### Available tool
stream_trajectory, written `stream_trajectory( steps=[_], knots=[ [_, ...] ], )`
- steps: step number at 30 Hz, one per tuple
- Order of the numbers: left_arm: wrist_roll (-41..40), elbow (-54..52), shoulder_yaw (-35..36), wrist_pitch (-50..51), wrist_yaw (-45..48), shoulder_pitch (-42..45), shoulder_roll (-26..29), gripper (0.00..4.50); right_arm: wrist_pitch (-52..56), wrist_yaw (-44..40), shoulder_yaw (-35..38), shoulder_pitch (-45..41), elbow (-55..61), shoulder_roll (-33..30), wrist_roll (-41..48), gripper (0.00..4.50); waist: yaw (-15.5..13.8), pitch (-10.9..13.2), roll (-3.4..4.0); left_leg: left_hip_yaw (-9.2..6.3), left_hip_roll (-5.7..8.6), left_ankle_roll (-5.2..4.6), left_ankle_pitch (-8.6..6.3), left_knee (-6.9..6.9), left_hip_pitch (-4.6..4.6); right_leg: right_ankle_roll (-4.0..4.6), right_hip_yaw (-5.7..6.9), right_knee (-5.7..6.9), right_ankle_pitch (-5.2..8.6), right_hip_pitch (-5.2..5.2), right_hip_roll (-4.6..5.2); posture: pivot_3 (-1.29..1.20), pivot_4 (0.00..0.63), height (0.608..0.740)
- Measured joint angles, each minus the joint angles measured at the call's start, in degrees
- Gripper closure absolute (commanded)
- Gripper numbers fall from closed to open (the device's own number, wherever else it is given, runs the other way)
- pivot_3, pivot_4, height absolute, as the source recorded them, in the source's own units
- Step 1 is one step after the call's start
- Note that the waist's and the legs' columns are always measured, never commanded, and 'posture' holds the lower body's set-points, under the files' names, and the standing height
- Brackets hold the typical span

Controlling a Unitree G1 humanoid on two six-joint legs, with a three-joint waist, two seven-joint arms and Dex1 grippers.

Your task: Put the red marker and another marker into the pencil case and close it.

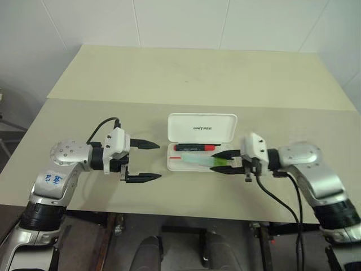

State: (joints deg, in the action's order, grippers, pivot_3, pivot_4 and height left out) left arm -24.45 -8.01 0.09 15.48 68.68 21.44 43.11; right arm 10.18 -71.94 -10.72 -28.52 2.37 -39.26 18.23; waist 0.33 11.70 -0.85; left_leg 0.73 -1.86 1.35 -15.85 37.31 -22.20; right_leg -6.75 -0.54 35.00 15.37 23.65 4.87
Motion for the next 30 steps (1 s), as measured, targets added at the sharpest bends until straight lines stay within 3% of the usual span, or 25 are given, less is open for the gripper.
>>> stream_trajectory(
  steps=[11,30],
  knots=[
    [0.0,-3.1,1.1,0.7,-2.1,-2.5,0.6,0.0,-9.4,-3.9,-4.8,-8.2,-17.3,7.3,-6.3,3.38,0.0,0.0,0.01,0.0,0.0,0.0,0.0,0.01,0.0,0.0,0.02,0.05,0.0,0.01,0.0,0.0,0.15,0.74],
    [-0.1,-4.8,1.1,1.6,-3.6,-3.7,0.6,0.0,-14.7,-5.5,-5.2,-11.5,-25.4,11.3,-10.4,3.38,0.5,0.0,0.01,0.0,-0.01,0.01,0.0,0.0,0.02,0.01,0.01,0.09,0.0,0.01,0.0,0.0,0.15,0.74]
  ],
)
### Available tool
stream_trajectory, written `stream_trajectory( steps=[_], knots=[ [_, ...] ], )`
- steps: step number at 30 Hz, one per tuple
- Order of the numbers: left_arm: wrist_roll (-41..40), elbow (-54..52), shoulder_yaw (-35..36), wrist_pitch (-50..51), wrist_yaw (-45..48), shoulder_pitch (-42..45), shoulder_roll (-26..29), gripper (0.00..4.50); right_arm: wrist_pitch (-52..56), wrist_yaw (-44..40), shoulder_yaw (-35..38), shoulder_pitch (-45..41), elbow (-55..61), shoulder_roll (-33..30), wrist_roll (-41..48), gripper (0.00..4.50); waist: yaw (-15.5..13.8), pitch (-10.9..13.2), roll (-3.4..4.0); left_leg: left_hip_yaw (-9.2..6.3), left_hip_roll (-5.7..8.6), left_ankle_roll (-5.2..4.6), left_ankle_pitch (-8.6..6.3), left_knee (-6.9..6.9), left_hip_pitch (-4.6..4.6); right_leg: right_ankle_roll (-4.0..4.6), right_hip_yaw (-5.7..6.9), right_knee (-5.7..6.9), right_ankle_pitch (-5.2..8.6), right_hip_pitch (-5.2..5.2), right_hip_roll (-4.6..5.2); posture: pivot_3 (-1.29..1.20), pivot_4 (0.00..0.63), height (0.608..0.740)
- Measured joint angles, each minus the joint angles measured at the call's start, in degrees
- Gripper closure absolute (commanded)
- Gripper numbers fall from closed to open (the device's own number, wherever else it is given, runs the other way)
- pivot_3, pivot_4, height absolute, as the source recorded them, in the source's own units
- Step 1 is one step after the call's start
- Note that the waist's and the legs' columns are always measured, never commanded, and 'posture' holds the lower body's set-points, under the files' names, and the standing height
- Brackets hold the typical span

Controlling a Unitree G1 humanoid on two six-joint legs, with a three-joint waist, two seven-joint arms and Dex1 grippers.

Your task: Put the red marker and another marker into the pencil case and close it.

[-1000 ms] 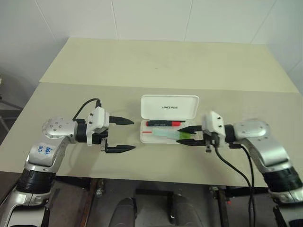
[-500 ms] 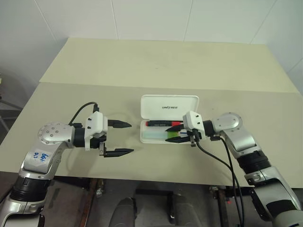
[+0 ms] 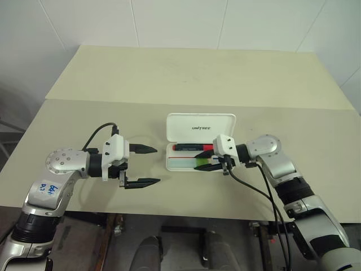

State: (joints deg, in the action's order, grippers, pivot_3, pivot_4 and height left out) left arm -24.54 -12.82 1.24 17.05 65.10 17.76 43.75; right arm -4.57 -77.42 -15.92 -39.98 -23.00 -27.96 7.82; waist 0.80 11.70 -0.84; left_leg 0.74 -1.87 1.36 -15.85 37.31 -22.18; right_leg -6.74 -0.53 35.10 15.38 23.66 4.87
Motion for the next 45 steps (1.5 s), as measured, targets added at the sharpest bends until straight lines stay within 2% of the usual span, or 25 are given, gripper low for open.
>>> stream_trajectory(
  steps=[5,11,13,15,22,31,35,43,44,45],
  knots=[
    [0.0,0.0,0.0,0.0,0.0,0.0,0.0,0.0,-0.3,0.0,0.0,-0.2,-0.2,0.2,-0.2,3.38,0.7,0.0,0.0,0.0,0.0,0.0,0.0,0.0,0.0,0.0,0.0,0.01,0.0,0.0,0.01,0.0,0.15,0.74],
    [0.0,0.0,0.0,0.0,0.0,0.1,0.0,0.0,-0.7,1.0,0.1,-0.3,-1.1,0.2,-1.2,1.38,0.8,0.0,0.0,0.0,0.0,0.0,0.0,-0.01,0.0,0.0,0.0,0.01,0.0,0.0,0.0,0.0,0.15,0.74],
    [0.0,0.0,-0.1,0.0,0.0,0.2,0.0,0.0,-0.7,1.2,0.2,-0.3,-1.2,0.2,-1.3,0.58,0.8,0.0,0.0,0.0,0.0,0.0,0.0,-0.03,0.0,0.0,0.0,0.0,0.0,0.0,0.01,0.0,0.15,0.74],
    [0.0,0.0,-0.1,0.0,0.0,0.4,0.0,0.0,-0.6,1.2,0.3,-0.3,-1.2,0.2,-1.3,0.02,0.8,0.0,0.0,0.0,0.0,0.0,0.0,-0.03,0.0,0.0,0.0,0.0,0.0,0.01,0.0,0.0,0.15,0.74],
    [0.0,0.2,-0.3,0.0,0.3,1.4,-0.2,0.0,1.3,1.4,1.3,-0.3,2.6,0.1,0.6,0.02,0.8,0.0,0.0,-0.01,-0.01,0.0,0.0,-0.04,0.0,0.0,0.0,0.0,0.0,0.02,0.0,0.0,0.15,0.74],
    [0.0,0.5,-1.3,-0.1,1.0,2.2,-0.8,0.0,9.7,3.0,4.6,3.8,16.3,-2.2,5.7,0.02,0.7,0.0,0.0,0.0,0.0,0.01,-0.01,-0.07,-0.01,0.0,0.0,-0.03,0.0,0.02,0.01,0.0,0.15,0.74],
    [0.0,1.6,-1.7,-0.3,1.2,2.7,-1.0,0.0,12.3,3.8,4.8,5.0,20.2,-2.6,6.9,0.92,0.8,0.0,0.0,0.0,-0.01,0.01,-0.01,-0.06,0.01,0.01,0.0,-0.01,0.0,0.02,0.01,0.0,0.15,0.74],
    [0.0,2.5,-2.3,-0.9,1.3,3.8,-1.6,0.0,11.4,6.4,2.8,3.7,15.5,-0.2,4.2,4.01,0.8,0.0,0.0,0.0,-0.01,0.01,-0.01,-0.06,0.01,0.02,0.0,0.01,0.01,0.02,0.0,0.0,0.15,0.74],
    [0.0,2.5,-2.3,-0.9,1.3,3.8,-1.6,0.0,10.7,7.0,2.6,3.0,14.0,0.2,3.3,4.35,0.8,0.0,0.01,0.01,-0.01,0.01,-0.01,-0.06,0.0,0.02,0.0,0.01,0.01,0.05,0.0,0.0,0.15,0.74],
    [0.0,2.5,-2.3,-0.9,1.3,3.8,-1.6,0.0,10.0,7.7,2.5,2.3,12.7,0.5,2.3,4.35,0.8,0.0,0.0,0.0,-0.01,0.01,-0.01,-0.07,0.0,0.02,0.0,0.01,0.01,0.05,-0.01,0.0,0.15,0.74]
  ],
)
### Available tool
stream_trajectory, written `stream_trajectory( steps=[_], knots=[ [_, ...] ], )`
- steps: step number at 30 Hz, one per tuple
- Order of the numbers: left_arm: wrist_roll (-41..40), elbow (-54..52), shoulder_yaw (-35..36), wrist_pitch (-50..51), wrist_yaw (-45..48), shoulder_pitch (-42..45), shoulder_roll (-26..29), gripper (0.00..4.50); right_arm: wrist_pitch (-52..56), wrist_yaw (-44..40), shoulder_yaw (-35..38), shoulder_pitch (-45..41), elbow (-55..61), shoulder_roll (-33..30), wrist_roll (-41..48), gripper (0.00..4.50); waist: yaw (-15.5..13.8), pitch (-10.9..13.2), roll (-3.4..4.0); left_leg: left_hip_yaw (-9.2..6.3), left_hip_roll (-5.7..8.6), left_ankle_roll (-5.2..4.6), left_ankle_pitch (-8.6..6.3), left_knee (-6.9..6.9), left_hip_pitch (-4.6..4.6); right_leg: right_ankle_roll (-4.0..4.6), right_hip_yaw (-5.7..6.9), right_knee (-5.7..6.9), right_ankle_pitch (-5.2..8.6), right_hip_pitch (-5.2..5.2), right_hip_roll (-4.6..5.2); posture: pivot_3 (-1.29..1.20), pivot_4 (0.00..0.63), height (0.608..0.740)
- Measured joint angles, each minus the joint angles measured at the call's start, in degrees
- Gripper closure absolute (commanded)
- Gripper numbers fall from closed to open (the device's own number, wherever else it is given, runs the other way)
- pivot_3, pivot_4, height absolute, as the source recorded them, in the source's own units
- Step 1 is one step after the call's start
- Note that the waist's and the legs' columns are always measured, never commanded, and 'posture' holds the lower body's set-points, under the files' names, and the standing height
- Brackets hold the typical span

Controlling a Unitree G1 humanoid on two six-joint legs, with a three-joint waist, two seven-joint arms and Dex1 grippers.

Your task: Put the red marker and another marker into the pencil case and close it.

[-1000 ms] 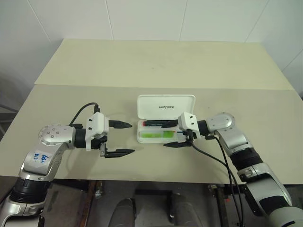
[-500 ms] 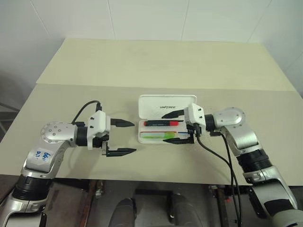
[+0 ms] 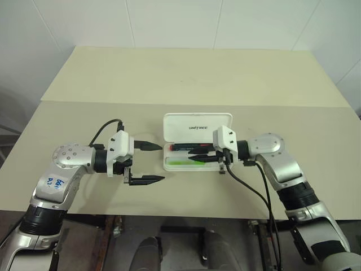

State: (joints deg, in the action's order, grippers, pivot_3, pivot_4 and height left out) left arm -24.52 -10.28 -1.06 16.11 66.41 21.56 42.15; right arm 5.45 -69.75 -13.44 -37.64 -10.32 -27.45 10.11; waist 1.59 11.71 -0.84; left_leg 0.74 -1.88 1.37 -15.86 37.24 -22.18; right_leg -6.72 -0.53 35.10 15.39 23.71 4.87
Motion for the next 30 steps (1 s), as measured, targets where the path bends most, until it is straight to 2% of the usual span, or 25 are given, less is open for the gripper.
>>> stream_trajectory(
  steps=[9,30],
  knots=[
    [0.0,0.0,0.0,0.0,-0.2,-0.6,0.0,0.0,-4.3,1.6,-1.9,-2.3,-6.2,2.3,-3.7,4.35,0.0,0.0,0.0,0.0,0.0,0.0,0.0,-0.04,-0.02,0.0,0.0,-0.05,0.0,0.01,0.0,0.0,0.15,0.74],
    [0.0,-0.3,0.0,0.2,-0.6,-0.8,0.2,0.0,-5.3,-0.9,-2.9,-0.5,-3.7,1.2,-5.4,4.35,0.0,0.0,0.0,-0.01,-0.01,0.0,0.0,-0.04,0.0,0.01,0.0,-0.02,0.0,0.0,0.0,0.0,0.15,0.74]
  ],
)
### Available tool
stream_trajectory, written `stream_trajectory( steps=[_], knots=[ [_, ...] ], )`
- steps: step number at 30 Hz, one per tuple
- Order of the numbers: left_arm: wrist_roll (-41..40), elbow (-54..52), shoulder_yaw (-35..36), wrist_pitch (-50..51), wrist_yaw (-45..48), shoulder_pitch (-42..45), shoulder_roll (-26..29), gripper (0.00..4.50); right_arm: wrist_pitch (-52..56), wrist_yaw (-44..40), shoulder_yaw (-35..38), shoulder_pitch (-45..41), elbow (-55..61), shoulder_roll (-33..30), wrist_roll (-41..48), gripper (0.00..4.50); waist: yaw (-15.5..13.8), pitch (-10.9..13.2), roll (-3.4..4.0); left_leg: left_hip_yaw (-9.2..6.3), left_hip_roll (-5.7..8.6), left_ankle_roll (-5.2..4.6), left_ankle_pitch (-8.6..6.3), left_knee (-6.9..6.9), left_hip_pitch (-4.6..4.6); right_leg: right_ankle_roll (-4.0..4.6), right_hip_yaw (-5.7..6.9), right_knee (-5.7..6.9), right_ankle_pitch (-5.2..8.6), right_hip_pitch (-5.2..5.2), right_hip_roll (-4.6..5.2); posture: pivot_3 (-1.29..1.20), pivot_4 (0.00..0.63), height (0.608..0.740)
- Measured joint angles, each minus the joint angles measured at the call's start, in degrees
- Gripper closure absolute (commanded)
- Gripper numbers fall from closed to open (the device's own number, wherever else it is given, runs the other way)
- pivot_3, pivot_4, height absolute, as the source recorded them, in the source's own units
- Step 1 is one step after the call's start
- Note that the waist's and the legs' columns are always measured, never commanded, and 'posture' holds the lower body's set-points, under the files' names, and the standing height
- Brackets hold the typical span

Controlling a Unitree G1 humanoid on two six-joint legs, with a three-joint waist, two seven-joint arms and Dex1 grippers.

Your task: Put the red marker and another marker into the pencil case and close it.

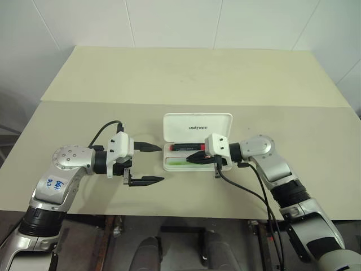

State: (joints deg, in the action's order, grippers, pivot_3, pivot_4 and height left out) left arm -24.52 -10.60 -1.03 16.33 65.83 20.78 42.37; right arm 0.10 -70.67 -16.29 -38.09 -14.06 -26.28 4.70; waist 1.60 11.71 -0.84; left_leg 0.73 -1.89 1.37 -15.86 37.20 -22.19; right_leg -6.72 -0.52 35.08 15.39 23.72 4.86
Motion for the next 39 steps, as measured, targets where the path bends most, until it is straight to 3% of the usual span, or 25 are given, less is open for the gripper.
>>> stream_trajectory(
  steps=[19,30,39],
  knots=[
    [0.0,-0.1,0.0,0.1,-0.4,0.0,-0.3,0.0,-1.8,1.8,-1.5,-0.3,-0.2,1.2,-2.6,4.35,0.0,0.0,0.0,0.0,0.0,0.0,0.0,0.03,0.03,0.01,0.0,0.06,0.0,-0.01,0.0,0.0,0.15,0.74],
    [0.0,-0.3,0.0,0.4,-0.7,-0.1,-0.3,0.0,3.9,0.5,1.1,-1.8,3.3,1.5,4.8,4.35,0.0,0.0,0.0,0.0,0.0,0.01,0.0,-0.03,0.0,0.01,0.01,-0.04,0.0,0.0,0.01,0.0,0.15,0.74],
    [0.0,-0.5,0.0,0.5,-0.6,-0.1,-0.3,0.0,-2.3,5.4,-0.3,-2.3,-4.6,1.6,-2.3,4.35,0.1,0.0,0.0,0.01,0.0,0.01,0.0,-0.03,0.02,0.02,0.0,-0.01,0.01,0.0,0.0,0.0,0.15,0.74]
  ],
)
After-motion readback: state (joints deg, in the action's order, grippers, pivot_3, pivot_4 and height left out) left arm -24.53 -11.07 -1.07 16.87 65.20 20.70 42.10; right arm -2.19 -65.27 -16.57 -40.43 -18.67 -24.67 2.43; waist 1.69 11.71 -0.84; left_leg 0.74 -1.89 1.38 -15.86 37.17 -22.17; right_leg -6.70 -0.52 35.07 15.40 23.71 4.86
